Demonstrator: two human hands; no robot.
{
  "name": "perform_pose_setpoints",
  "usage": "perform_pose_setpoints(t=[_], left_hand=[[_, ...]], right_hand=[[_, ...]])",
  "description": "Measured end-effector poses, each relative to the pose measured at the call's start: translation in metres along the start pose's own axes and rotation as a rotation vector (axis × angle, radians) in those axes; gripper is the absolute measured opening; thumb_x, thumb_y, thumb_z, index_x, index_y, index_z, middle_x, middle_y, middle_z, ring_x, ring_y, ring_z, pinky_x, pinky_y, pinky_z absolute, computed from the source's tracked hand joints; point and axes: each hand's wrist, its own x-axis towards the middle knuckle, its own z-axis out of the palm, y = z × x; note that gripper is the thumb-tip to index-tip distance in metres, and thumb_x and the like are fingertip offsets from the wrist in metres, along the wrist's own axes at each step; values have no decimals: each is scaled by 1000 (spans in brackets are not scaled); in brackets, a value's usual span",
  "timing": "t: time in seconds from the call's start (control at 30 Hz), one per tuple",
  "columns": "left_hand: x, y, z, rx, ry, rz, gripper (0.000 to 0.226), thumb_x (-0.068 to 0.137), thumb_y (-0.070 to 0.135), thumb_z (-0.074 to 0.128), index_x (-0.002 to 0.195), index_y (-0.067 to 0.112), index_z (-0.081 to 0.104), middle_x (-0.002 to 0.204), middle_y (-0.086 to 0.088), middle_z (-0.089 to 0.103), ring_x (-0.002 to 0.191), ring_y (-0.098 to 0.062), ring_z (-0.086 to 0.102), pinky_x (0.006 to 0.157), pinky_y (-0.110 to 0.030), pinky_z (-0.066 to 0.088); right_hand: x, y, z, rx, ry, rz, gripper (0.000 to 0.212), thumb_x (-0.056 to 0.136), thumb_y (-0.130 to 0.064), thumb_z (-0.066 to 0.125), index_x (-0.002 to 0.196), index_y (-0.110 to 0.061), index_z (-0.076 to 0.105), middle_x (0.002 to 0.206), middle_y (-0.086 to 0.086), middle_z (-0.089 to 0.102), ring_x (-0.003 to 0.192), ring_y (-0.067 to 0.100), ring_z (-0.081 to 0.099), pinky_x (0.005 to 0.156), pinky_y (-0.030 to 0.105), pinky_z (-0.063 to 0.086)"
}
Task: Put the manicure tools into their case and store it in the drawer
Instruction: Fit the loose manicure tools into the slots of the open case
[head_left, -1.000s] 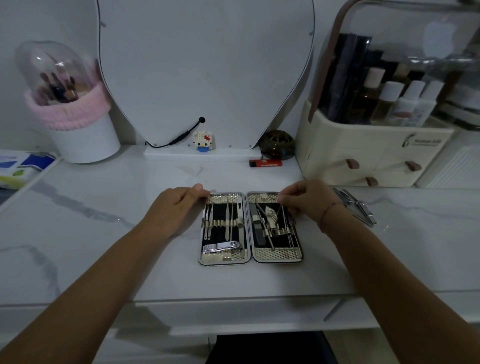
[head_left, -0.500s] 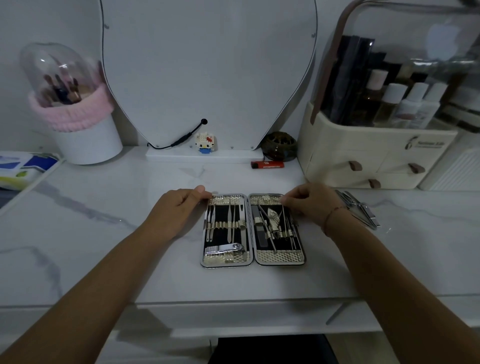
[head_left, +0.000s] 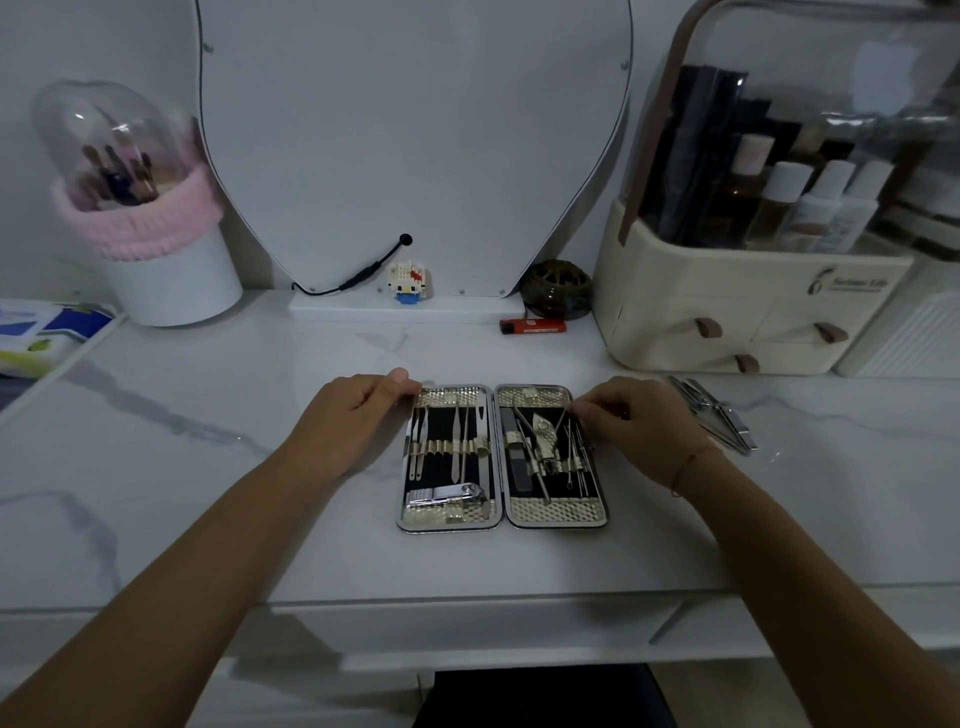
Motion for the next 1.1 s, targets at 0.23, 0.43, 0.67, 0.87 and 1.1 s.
perform_pose_setpoints(t=[0.23,0.43,0.67,0.87,1.1], left_hand=[[-2,5,0,13,6,6,35,94,47,38,100,34,70,113,3,69,110,-12,58,97,-30,40],[-3,7,1,9,16,2,36,95,45,39,101,31,71,113,3,69,110,-13,58,96,-30,40],[-2,6,1,0,21,4,36,94,46,40,99,32,72,111,4,69,109,-12,59,96,-30,41],[-2,6,0,24,16,-4,37,94,48,39,102,31,71,113,2,69,109,-14,59,97,-32,41],[-3,8,1,-4,26,-17,35,94,44,40,100,29,72,113,1,68,109,-13,58,92,-27,39]], right_hand=[[-5,1,-6,96,-88,-6,21,87,-28,56,95,-19,73,90,-1,66,78,9,58,72,17,45],[-12,3,-4,78,-96,-42,21,90,-23,53,102,-23,70,90,-3,62,80,0,53,69,13,38],[-14,38,-43,-42,262,251,19,80,-21,67,97,-12,72,86,3,66,80,14,56,80,25,40],[-6,58,-53,-223,96,355,14,76,-21,71,87,-13,73,78,4,61,76,17,51,72,26,35],[7,59,-57,-267,-69,403,8,77,-22,71,72,-17,66,76,7,59,76,20,53,72,26,38]])
